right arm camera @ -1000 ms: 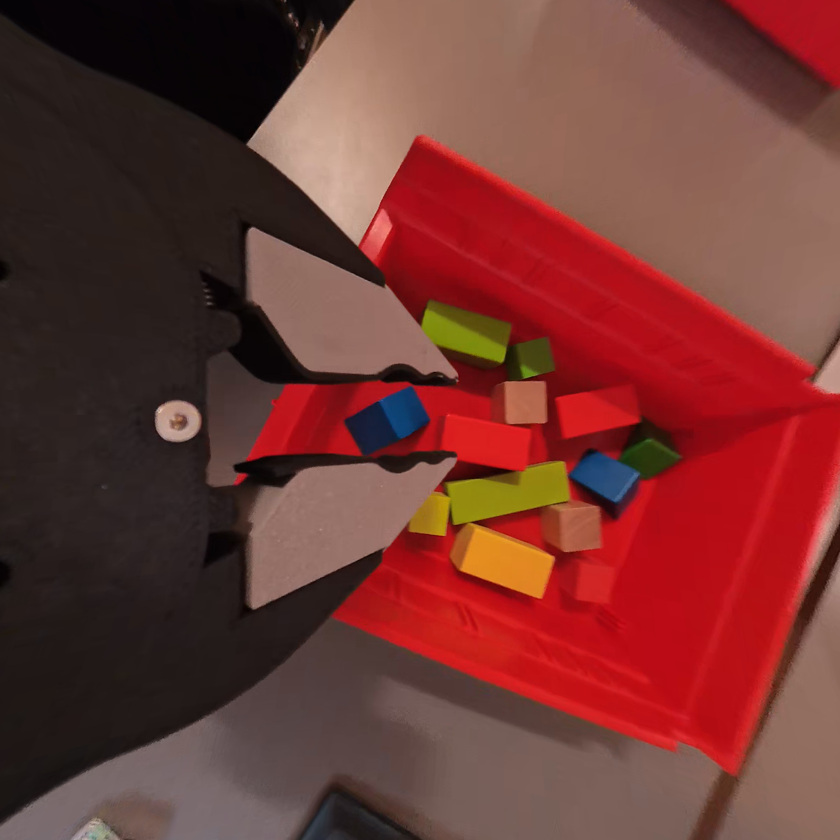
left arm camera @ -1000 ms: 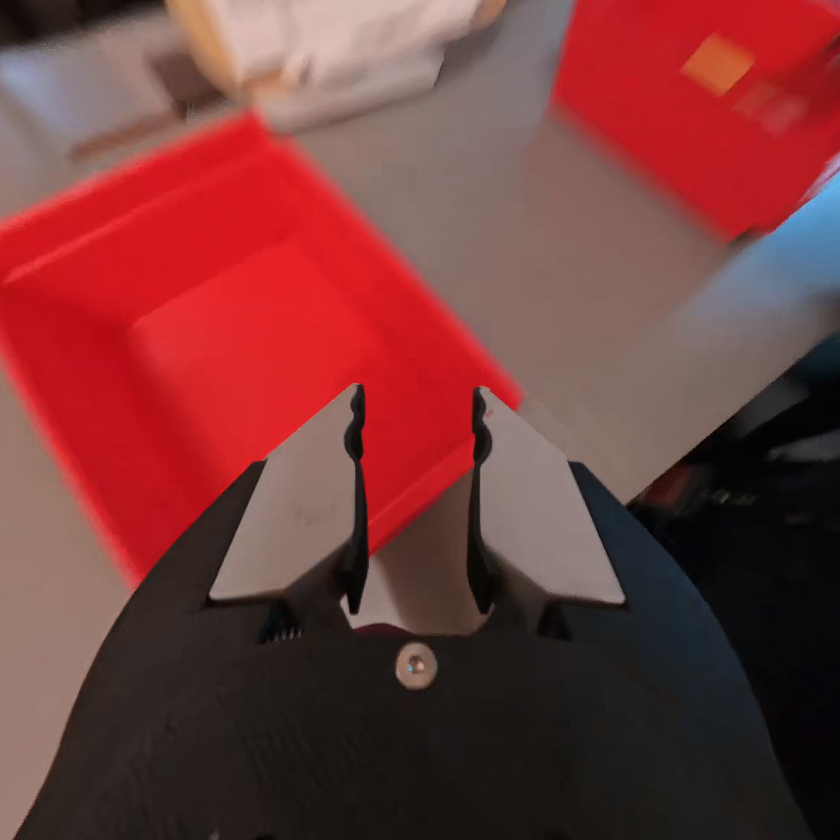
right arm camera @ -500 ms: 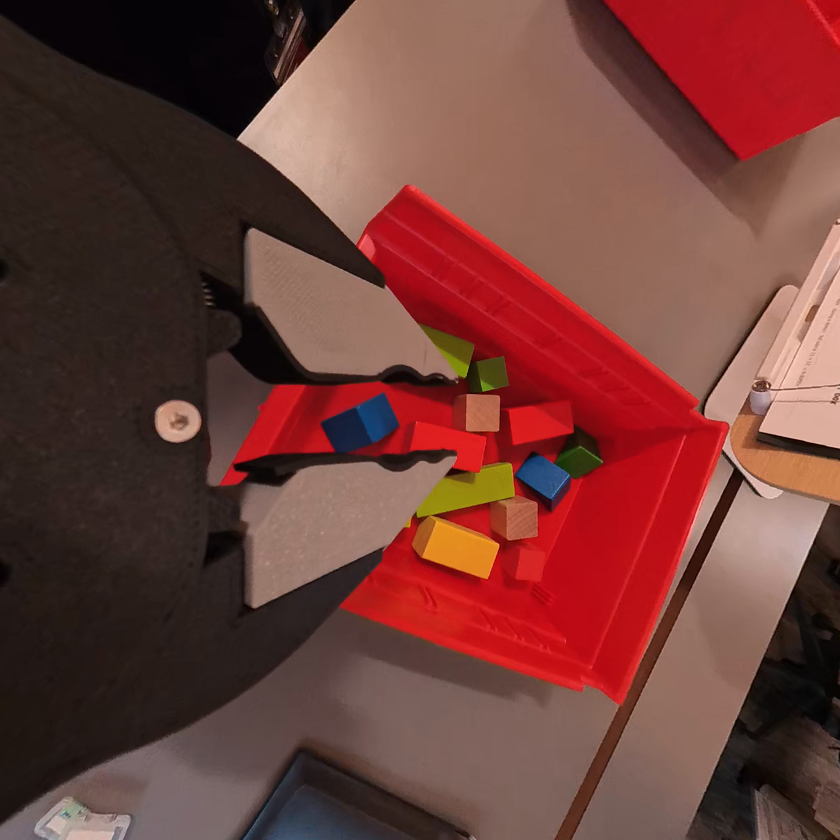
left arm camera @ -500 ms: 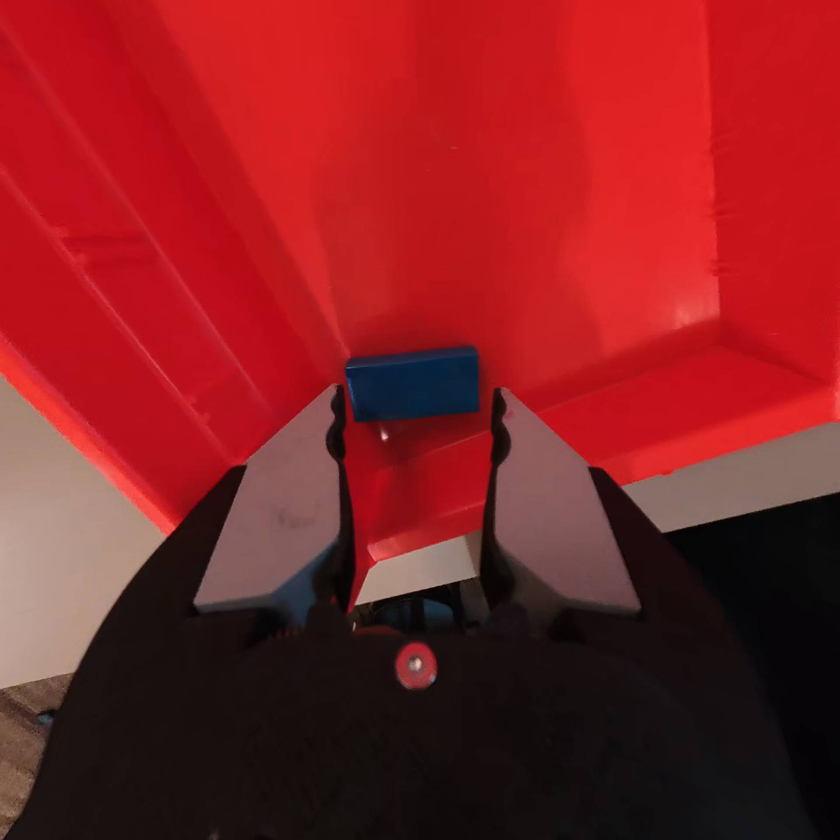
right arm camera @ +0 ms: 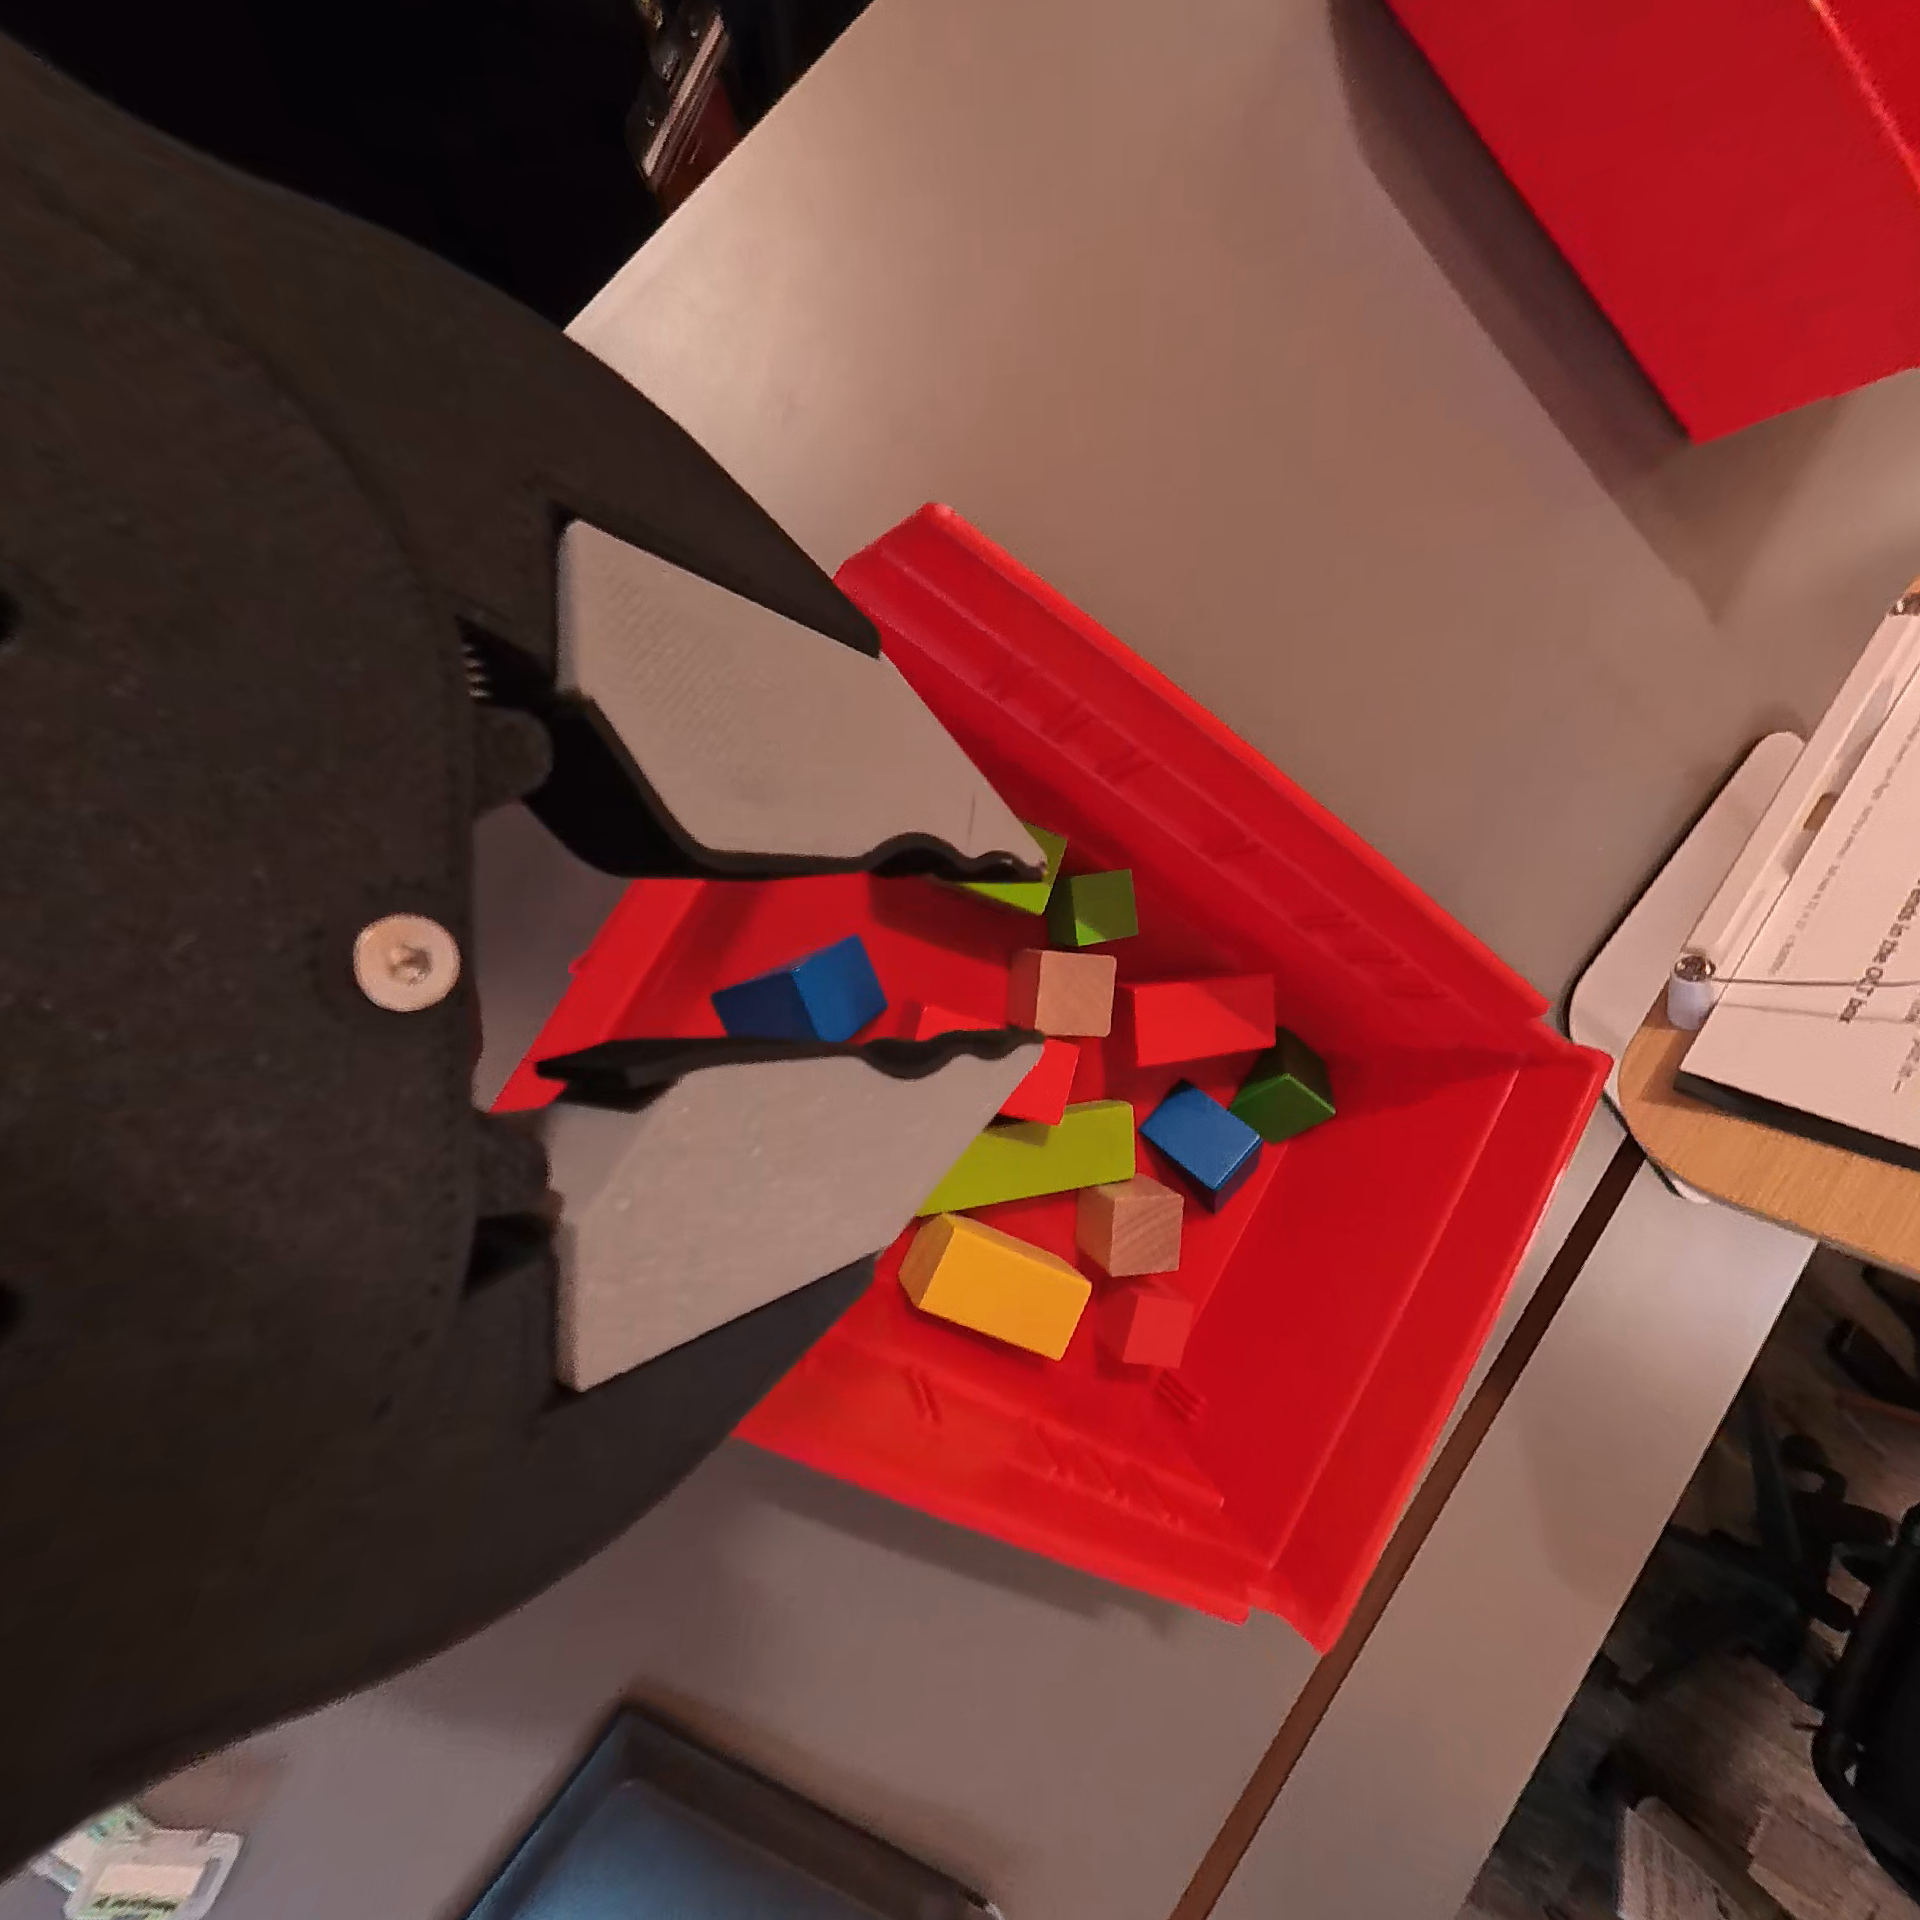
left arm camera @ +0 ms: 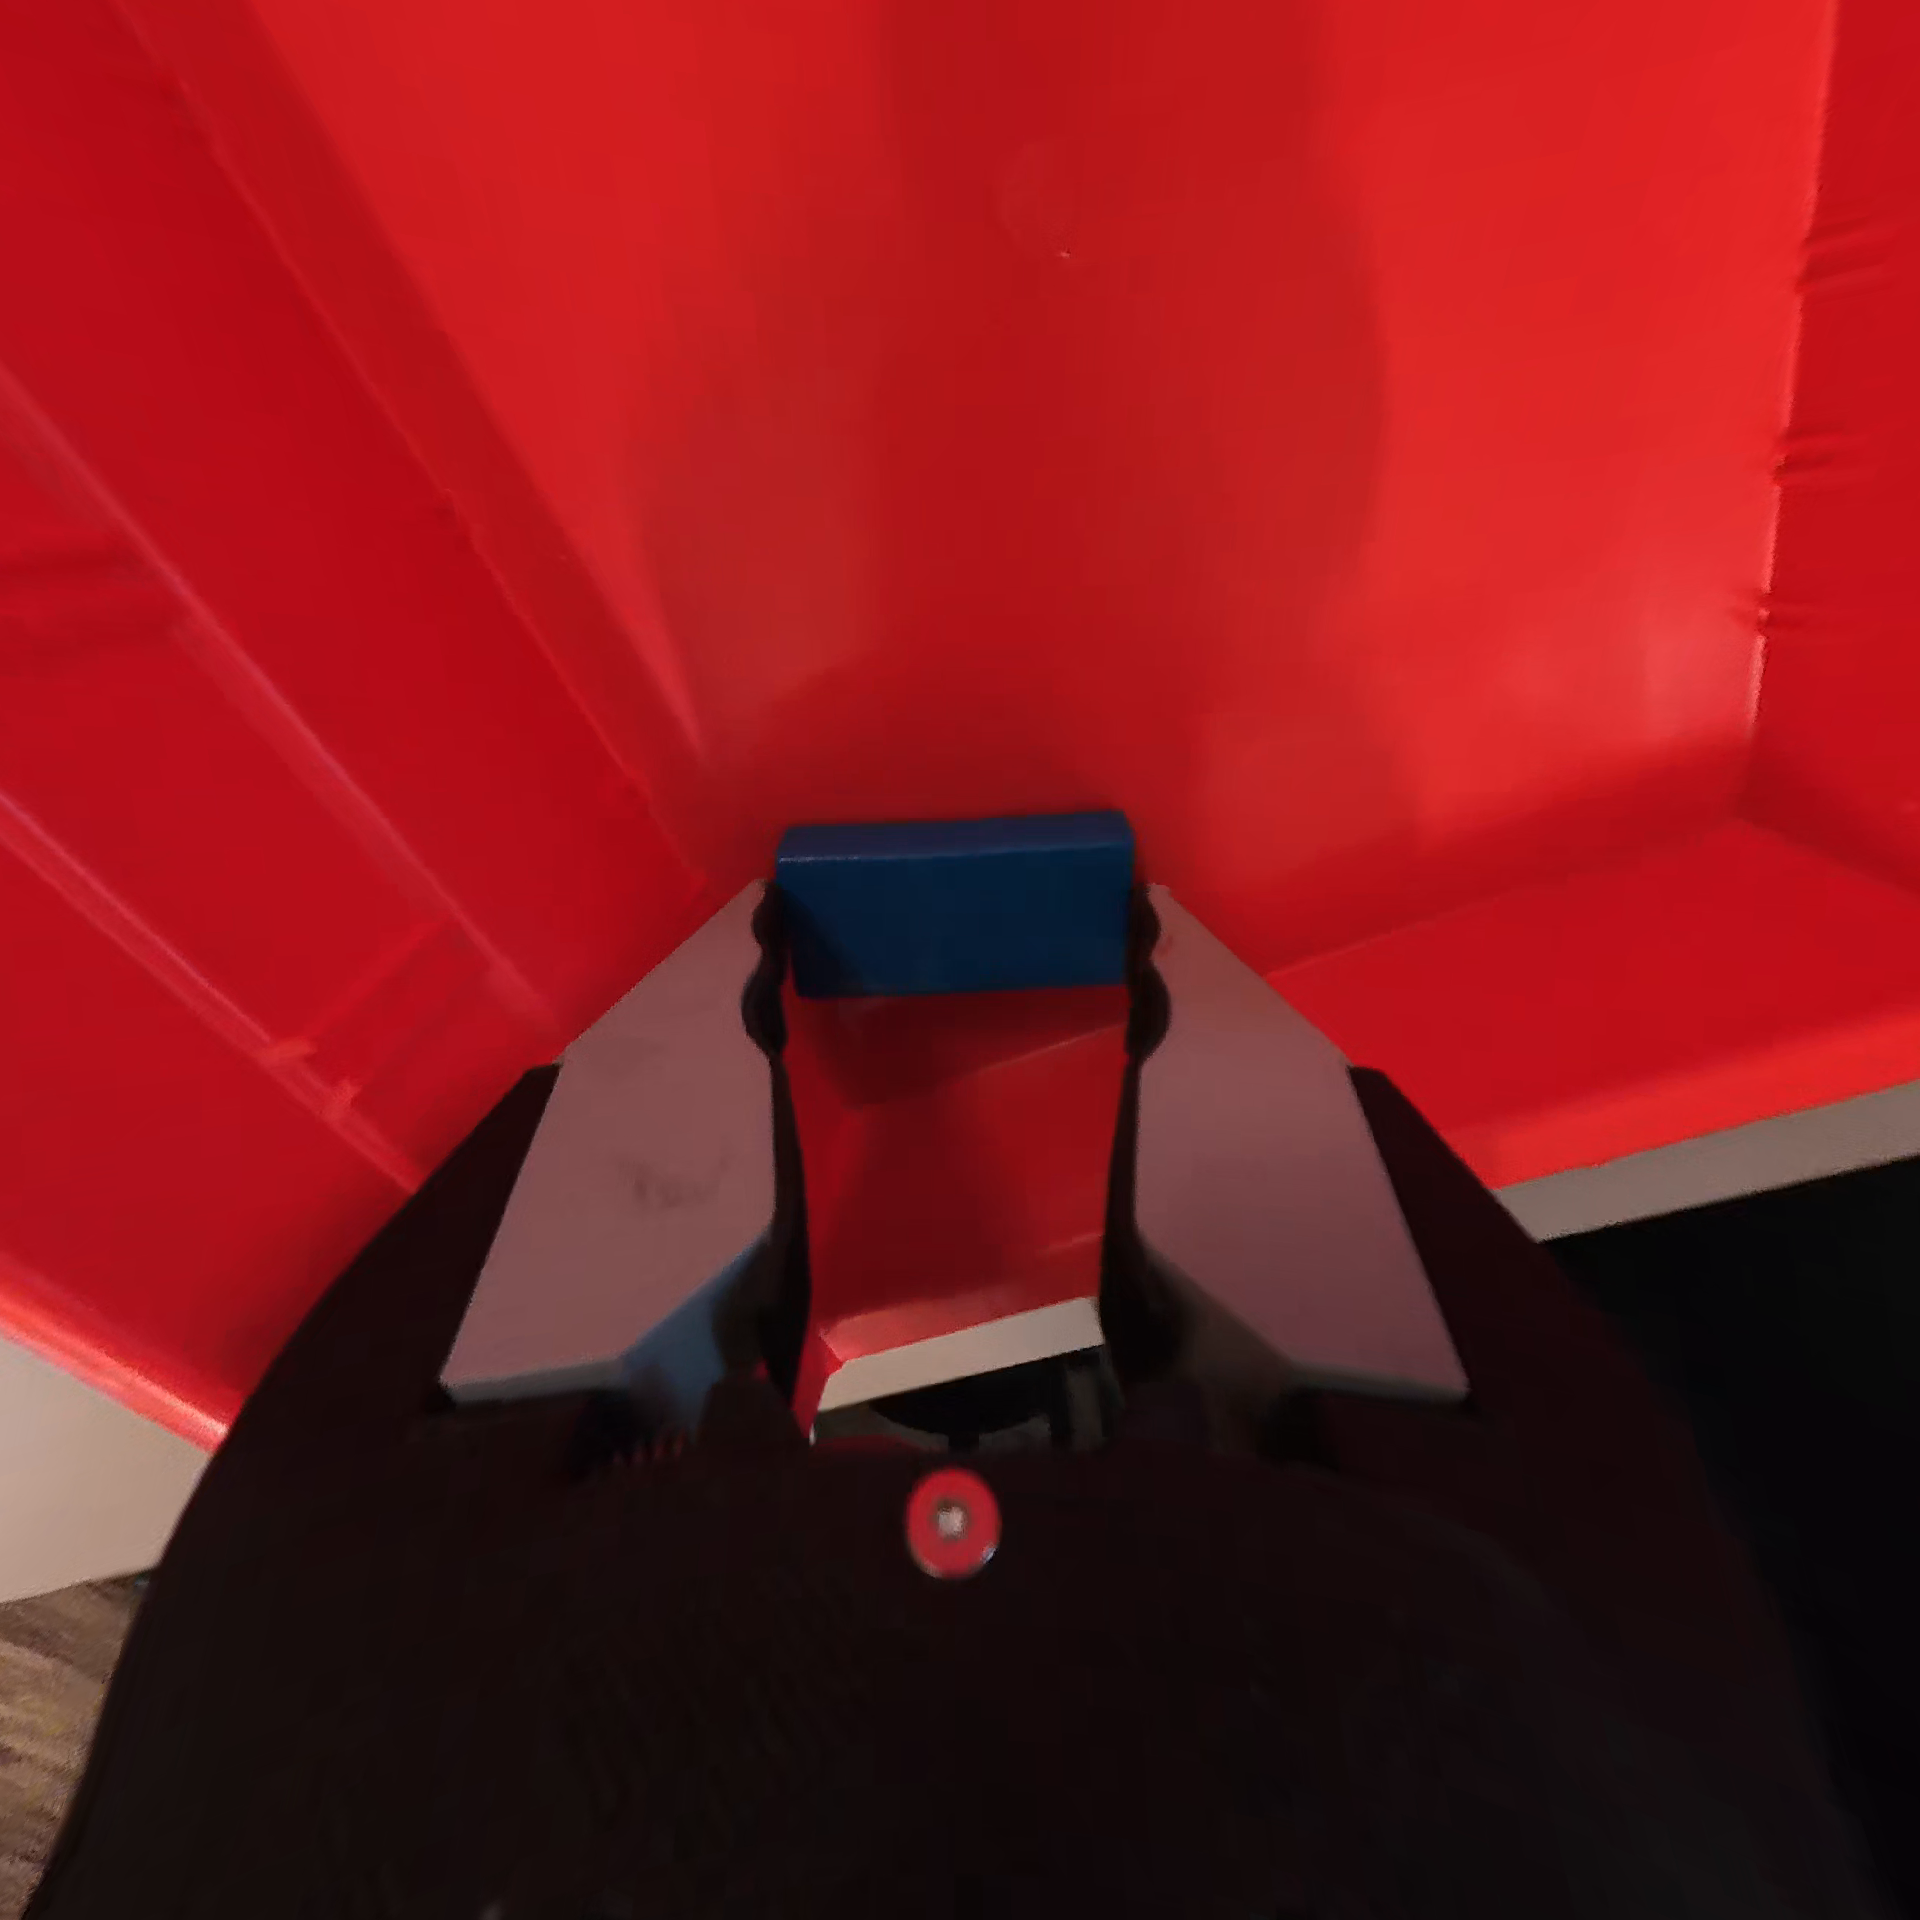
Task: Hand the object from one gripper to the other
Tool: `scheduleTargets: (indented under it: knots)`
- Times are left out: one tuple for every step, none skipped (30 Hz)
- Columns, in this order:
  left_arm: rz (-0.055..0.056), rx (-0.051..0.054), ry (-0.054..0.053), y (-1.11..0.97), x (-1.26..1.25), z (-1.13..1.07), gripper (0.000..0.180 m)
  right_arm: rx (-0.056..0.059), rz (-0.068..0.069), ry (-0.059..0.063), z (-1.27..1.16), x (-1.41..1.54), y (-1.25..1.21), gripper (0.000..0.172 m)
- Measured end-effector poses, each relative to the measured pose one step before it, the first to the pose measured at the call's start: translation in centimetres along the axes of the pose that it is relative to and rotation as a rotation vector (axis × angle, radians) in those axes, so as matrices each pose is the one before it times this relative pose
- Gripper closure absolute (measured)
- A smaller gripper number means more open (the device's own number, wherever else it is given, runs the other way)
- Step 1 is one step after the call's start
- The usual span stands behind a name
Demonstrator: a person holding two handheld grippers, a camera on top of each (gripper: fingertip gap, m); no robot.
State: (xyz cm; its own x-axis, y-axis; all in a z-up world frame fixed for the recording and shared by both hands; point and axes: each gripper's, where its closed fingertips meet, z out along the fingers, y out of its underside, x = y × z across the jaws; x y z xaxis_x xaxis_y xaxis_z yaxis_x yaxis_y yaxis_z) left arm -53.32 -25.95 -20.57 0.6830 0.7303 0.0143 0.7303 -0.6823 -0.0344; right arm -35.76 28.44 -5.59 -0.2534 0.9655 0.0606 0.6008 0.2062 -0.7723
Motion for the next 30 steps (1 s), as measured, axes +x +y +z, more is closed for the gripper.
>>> scheduleTargets:
  knots:
    - [0.0189,0.0136,0.0113,-0.096,0.288,-0.086,0.118,0.0013,-0.0077,-0.0049,0.083,-0.287,-0.139,0.147]
    - [0.0235,0.0276,0.0049,-0.308,0.277,-0.137,0.118,0.0021,-0.0071,-0.0059,0.110,-0.315,-0.183,0.147]
    - [0.0297,0.0318,-0.0077,-0.364,0.203,-0.128,0.118,0.0027,-0.0080,-0.0091,0.151,-0.386,-0.197,0.147]
    - [0.0301,0.0190,-0.0147,-0.188,0.155,-0.133,0.118,0.0030,-0.0093,-0.0148,0.211,-0.512,-0.228,0.147]
    - [0.0303,0.0198,-0.0305,-0.222,-0.028,-0.215,0.118,0.0041,-0.0101,-0.0211,0.281,-0.641,-0.283,0.147]
    - [0.0345,0.0326,-0.0539,-0.444,-0.283,-0.341,0.118,0.0045,-0.0117,-0.0270,0.355,-0.788,-0.323,0.147]
    - [0.0364,0.0374,-0.0616,-0.501,-0.333,-0.447,0.118,0.0055,-0.0137,-0.0317,0.428,-0.912,-0.376,0.147]
    - [0.0346,0.0358,-0.0612,-0.495,-0.304,-0.541,0.118,0.0073,-0.0138,-0.0360,0.470,-1.037,-0.445,0.146]
    - [0.0326,0.0479,-0.0647,-0.694,-0.350,-0.656,0.118,0.0103,-0.0146,-0.0380,0.528,-1.108,-0.543,0.146]
    - [0.0287,0.0636,-0.0652,-0.883,-0.361,-0.767,0.118,0.0141,-0.0159,-0.0398,0.587,-1.172,-0.619,0.145]
    - [0.0226,0.0692,-0.0604,-0.971,-0.353,-0.839,0.118,0.0176,-0.0156,-0.0474,0.647,-1.302,-0.689,0.145]
    - [0.0225,0.0728,-0.0532,-1.051,-0.294,-0.896,0.118,0.0158,-0.0122,-0.0572,0.717,-1.428,-0.637,0.144]
    - [0.0231,0.0778,-0.0509,-1.144,-0.243,-0.960,0.118,0.0132,-0.0075,-0.0617,0.796,-1.447,-0.566,0.143]
    - [0.0310,0.0822,-0.0433,-1.302,-0.058,-1.054,0.119,0.0116,-0.0052,-0.0644,0.837,-1.432,-0.501,0.141]
    - [0.0438,0.0944,-0.0395,-1.620,0.166,-1.247,0.119,0.0102,-0.0037,-0.0650,0.852,-1.385,-0.432,0.139]
    - [0.0503,0.1011,-0.0363,-1.946,0.335,-1.381,0.119,0.0111,-0.0004,-0.0625,0.850,-1.297,-0.415,0.137]
    - [0.0603,0.1139,-0.0094,-2.387,0.857,-1.450,0.119,0.0104,0.0015,-0.0631,0.811,-1.266,-0.374,0.134]
    - [0.0579,0.1272,0.0013,-2.787,1.094,-1.422,0.118,0.0100,0.0018,-0.0640,0.747,-1.236,-0.322,0.132]
    - [0.0403,0.1195,-0.0071,-2.924,0.947,-1.198,0.119,0.0131,0.0038,-0.0621,0.680,-1.144,-0.342,0.129]
    - [0.0221,0.1017,-0.0001,-2.833,0.924,-0.867,0.119,0.0150,0.0071,-0.0639,0.597,-1.109,-0.329,0.128]
    - [0.0036,0.0842,0.0108,-2.664,0.987,-0.563,0.119,0.0173,0.0119,-0.0692,0.539,-1.105,-0.333,0.127]
    - [-0.0017,0.0761,0.0216,-2.469,1.119,-0.341,0.119,0.0185,0.0189,-0.0716,0.471,-1.050,-0.307,0.125]
    - [0.0008,0.0682,0.0148,-2.208,1.019,-0.156,0.119,0.0178,0.0258,-0.0716,0.442,-0.959,-0.268,0.122]
    - [0.0035,0.0623,0.0083,-1.958,0.908,-0.018,0.118,0.0164,0.0294,-0.0716,0.408,-0.894,-0.220,0.119]
    - [0.0016,0.0571,0.0098,-1.696,0.859,0.090,0.119,0.0145,0.0286,-0.0653,0.351,-0.774,-0.178,0.118]
    - [-0.0042,0.0488,0.0154,-1.417,0.862,0.192,0.119,0.0120,0.0235,-0.0542,0.323,-0.618,-0.136,0.116]
    - [-0.0082,0.0380,0.0156,-1.103,0.792,0.279,0.119,0.0081,0.0167,-0.0425,0.308,-0.500,-0.065,0.116]
    - [-0.0033,0.0267,0.0143,-0.780,0.701,0.332,0.119,0.0040,0.0102,-0.0333,0.315,-0.433,-0.019,0.116]
    - [0.0061,0.0111,0.0088,-0.414,0.578,0.352,0.119,0.0008,0.0063,-0.0291,0.315,-0.428,0.013,0.116]
    - [0.0136,-0.0017,-0.0071,-0.106,0.291,0.344,0.119,-0.0025,0.0038,-0.0302,0.319,-0.497,0.064,0.116]
